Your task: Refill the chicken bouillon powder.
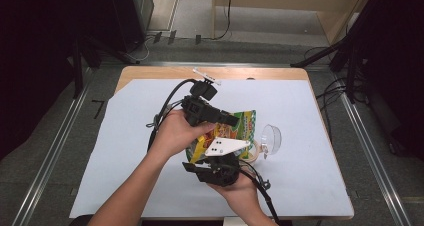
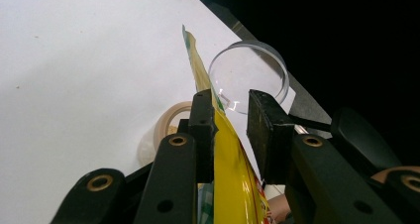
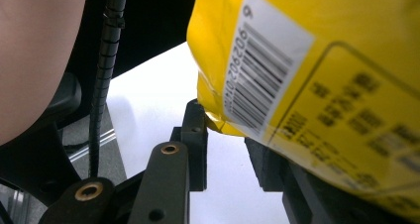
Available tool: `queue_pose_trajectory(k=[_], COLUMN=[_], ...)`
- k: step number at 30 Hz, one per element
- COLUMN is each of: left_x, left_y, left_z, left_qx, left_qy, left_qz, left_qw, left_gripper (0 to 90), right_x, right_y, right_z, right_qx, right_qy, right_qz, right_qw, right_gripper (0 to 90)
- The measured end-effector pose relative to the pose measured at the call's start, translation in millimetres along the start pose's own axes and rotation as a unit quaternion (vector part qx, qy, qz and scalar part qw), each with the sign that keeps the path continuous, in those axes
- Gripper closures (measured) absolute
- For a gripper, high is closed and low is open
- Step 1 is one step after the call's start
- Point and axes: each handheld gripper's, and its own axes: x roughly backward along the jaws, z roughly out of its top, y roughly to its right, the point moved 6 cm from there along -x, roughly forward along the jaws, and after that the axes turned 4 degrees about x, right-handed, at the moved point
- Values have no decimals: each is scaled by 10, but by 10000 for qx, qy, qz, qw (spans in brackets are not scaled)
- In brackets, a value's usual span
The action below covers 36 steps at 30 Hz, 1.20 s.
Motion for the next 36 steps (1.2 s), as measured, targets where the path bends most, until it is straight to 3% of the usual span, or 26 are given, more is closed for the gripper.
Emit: queue_pose_trajectory(k=[29,36], left_x=[-1,1], left_y=[-37,-20], left_z=[1,-8], left_qx=[79,-4], left_qy=[14,-11], left_qz=[-31,25], left_qw=[10000,10000], left_gripper=[732,731], right_x=[-9,-11], right_y=[3,-2], right_z=[-1,-10], right_qx=[14,17], right_qy=[-37,0], right_qz=[19,31], right_qw=[10000,10000], right_gripper=[721,721])
